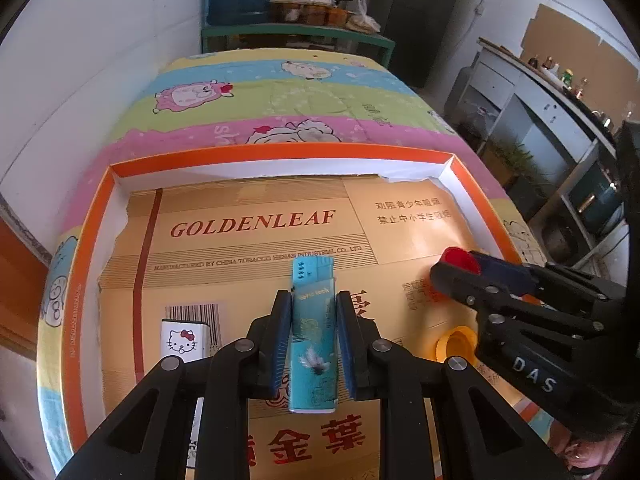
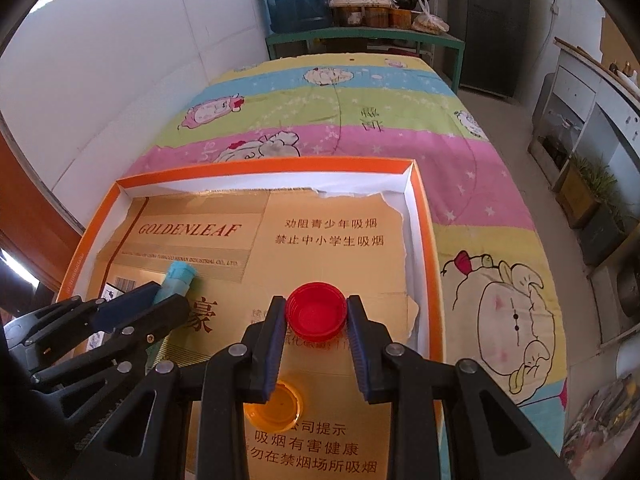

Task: Organize rigid objects
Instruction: 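Carry the blue lighter with the left gripper while the right gripper carries the red cap into the tray, then open the left gripper to release the lighter while the right gripper releases the red cap in the tray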

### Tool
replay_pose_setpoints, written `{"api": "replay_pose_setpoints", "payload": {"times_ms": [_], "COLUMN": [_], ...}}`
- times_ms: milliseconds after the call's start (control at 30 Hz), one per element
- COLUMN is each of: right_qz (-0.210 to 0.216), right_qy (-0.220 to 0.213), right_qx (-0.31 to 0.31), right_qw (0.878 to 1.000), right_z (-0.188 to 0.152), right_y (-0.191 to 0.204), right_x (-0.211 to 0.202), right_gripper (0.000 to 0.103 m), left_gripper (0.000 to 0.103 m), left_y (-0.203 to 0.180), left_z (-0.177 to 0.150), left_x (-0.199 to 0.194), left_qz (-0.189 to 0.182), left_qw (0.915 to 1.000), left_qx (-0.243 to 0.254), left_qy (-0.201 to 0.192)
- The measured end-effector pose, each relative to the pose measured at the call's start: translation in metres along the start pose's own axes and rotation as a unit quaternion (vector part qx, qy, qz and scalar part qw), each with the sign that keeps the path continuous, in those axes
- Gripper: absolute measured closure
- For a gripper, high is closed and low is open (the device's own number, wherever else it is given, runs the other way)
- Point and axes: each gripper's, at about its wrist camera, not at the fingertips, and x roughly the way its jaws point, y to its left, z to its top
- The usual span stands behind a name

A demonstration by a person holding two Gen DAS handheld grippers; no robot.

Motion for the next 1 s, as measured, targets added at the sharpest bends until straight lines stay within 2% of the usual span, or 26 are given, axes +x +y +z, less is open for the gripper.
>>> {"api": "replay_pose_setpoints", "payload": {"times_ms": [67, 167, 233, 267, 500, 700, 1000], "right_qz": [0.001, 0.001, 0.0, 0.0, -0.001, 0.0, -0.006], "right_qy": [0.003, 0.003, 0.001, 0.001, -0.004, -0.007, -0.01], "right_qx": [0.002, 0.004, 0.002, 0.001, -0.003, -0.002, -0.001], "right_qw": [1.0, 1.0, 1.0, 1.0, 1.0, 1.0, 1.0], "right_z": [-0.001, -0.002, -0.003, -0.003, -0.005, -0.006, -0.012], "right_y": [-0.001, -0.001, 0.0, 0.0, 0.0, 0.001, 0.003], "right_x": [0.003, 0.005, 0.005, 0.005, 0.004, 0.002, -0.005], "right_gripper": [0.072, 0.072, 0.072, 0.072, 0.071, 0.068, 0.067], "left_gripper": [0.077, 0.068, 0.053, 0.051, 0.051, 0.051, 0.051], "left_y": [0.002, 0.001, -0.002, -0.003, -0.003, -0.004, 0.005], "left_z": [0.0, 0.0, -0.001, -0.002, -0.004, -0.004, -0.01], "left_x": [0.0, -0.001, -0.002, -0.003, -0.012, -0.026, -0.041], "left_qz": [-0.011, -0.018, -0.012, -0.011, -0.018, -0.006, -0.017], "left_qw": [0.9999, 0.9998, 0.9999, 0.9999, 0.9996, 0.9991, 0.9987], "left_qx": [-0.005, -0.002, 0.005, 0.007, 0.007, 0.022, 0.01], "left_qy": [-0.001, -0.002, -0.004, -0.005, -0.02, -0.035, -0.047]}}
